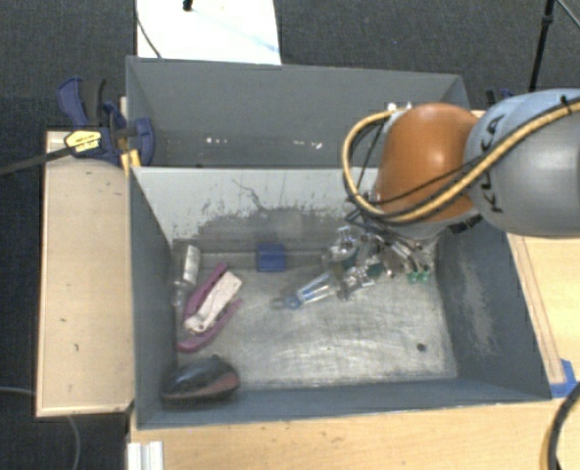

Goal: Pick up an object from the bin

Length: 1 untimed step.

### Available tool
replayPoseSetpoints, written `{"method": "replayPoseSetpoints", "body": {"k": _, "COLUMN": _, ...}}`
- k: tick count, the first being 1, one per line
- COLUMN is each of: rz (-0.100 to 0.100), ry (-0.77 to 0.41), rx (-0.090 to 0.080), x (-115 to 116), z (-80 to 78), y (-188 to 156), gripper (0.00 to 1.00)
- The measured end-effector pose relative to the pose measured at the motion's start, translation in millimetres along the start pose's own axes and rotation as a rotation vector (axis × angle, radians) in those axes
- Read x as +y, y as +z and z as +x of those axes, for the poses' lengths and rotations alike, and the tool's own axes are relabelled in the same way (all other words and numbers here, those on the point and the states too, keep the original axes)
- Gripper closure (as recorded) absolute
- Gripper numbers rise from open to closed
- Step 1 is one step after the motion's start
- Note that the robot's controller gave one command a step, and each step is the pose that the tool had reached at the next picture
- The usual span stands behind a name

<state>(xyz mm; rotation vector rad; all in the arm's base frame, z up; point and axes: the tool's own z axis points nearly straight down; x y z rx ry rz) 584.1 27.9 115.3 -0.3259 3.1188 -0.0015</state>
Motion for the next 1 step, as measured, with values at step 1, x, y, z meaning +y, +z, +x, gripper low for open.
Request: {"method": "replayPoseSetpoints", "body": {"k": 1, "rz": 0.0, "ry": -0.008, "rx": -0.005, "x": 1.3, "z": 2.2, "y": -95.1, "gripper": 1.0}}
